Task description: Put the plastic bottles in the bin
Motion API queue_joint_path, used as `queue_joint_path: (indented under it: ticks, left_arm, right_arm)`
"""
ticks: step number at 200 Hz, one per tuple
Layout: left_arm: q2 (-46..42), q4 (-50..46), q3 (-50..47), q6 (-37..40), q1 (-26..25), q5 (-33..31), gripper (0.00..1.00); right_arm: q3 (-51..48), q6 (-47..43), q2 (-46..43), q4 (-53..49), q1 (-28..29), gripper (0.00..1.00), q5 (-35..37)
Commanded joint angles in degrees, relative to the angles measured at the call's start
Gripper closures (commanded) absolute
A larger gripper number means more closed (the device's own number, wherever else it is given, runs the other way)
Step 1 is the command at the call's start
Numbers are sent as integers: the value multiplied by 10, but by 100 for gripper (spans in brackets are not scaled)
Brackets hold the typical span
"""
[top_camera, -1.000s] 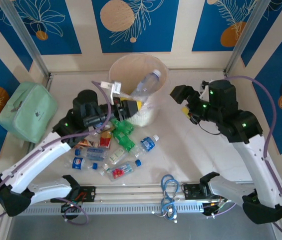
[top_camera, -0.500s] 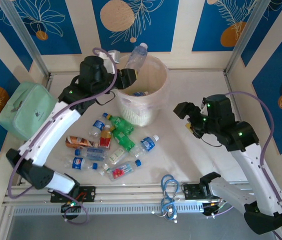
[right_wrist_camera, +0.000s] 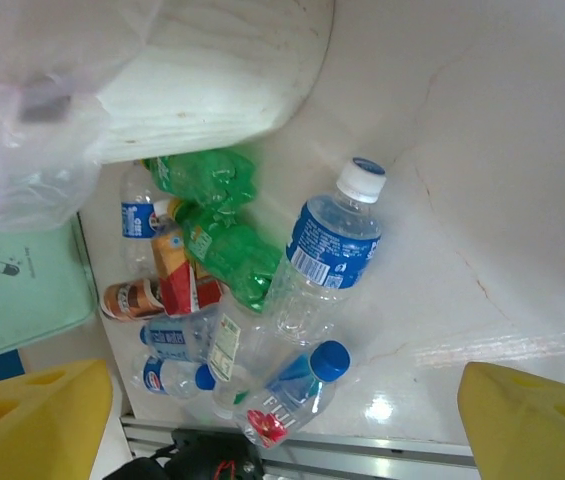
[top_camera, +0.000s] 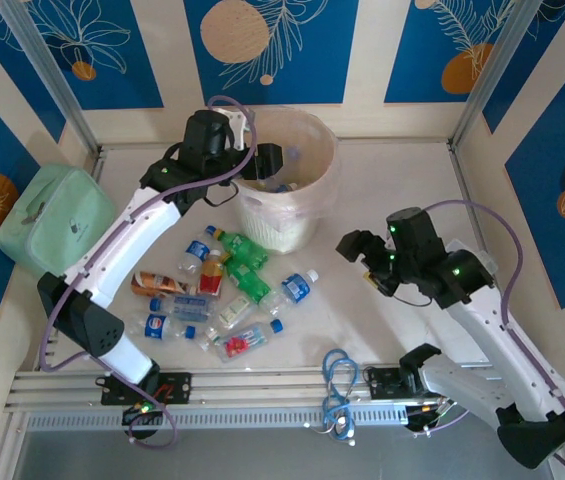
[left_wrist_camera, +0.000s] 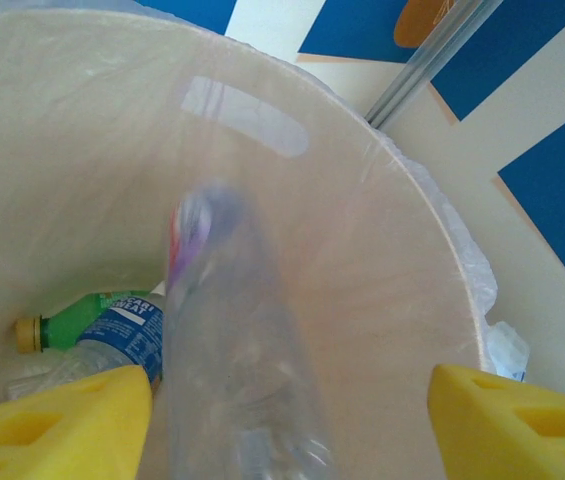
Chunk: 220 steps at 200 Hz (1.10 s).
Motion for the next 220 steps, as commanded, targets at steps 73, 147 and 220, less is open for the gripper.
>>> queue_joint_path:
  ticks: [73,147,220]
  left_arm:
    - [-141,-7,-46,1,7,-44,19]
    - [-360,-26,-261,-35,6,-43,15]
    - [-386,4,-326,-71,6,-4,17]
  right_arm:
    - [-51,75,114,126,78,22,31]
    - [-81,141,224,168,81,16,18]
    - [-71,189,322,204,101,11,6]
